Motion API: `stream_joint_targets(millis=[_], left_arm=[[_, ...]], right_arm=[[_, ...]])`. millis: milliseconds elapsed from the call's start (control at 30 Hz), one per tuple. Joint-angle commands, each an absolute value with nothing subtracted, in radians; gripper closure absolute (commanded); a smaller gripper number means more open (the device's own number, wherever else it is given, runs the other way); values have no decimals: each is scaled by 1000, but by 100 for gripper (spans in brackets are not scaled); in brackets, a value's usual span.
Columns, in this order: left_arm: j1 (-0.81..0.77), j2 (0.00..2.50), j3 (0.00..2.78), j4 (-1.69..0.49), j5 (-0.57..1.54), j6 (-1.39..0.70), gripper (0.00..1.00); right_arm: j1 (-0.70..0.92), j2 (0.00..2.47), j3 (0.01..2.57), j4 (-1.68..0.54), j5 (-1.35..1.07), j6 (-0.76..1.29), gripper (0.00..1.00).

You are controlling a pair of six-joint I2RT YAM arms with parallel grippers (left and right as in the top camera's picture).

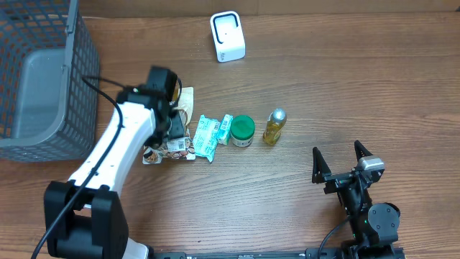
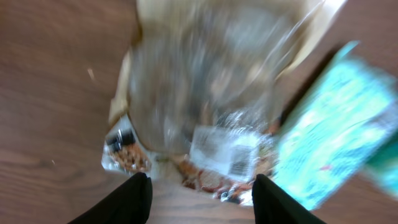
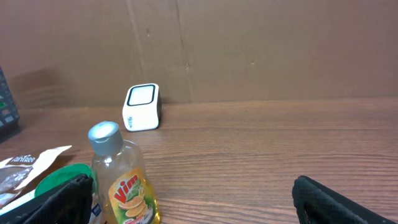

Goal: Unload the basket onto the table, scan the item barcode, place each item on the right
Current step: 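Release the bag and raise the left gripper above it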

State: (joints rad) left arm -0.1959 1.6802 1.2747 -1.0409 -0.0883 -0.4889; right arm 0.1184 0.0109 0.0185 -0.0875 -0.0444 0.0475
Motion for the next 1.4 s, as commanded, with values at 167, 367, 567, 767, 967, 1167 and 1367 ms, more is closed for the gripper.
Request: stream_joint_targets(millis=[167, 367, 567, 767, 967, 1167, 1367], left_arm=[[-77, 1675, 1592, -1066, -96, -468, 0], [-66, 1676, 1590, -1062, -96, -467, 0], [-66, 1676, 1590, -1062, -96, -467, 0], [-66, 1676, 1590, -1062, -96, -468, 0], [-66, 1676, 1590, -1062, -96, -467, 1], [-66, 1676, 1590, -1062, -96, -468, 0], [-66, 1676, 1590, -1062, -96, -467, 0]], right_arm=[[116, 3, 8, -81, -39, 40, 0], [116, 3, 8, -81, -39, 40, 0], [116, 3, 8, -81, -39, 40, 0], [116, 3, 8, -81, -39, 40, 0], [116, 3, 8, -81, -39, 40, 0], [116, 3, 8, -81, -39, 40, 0], [116, 3, 8, -81, -39, 40, 0]])
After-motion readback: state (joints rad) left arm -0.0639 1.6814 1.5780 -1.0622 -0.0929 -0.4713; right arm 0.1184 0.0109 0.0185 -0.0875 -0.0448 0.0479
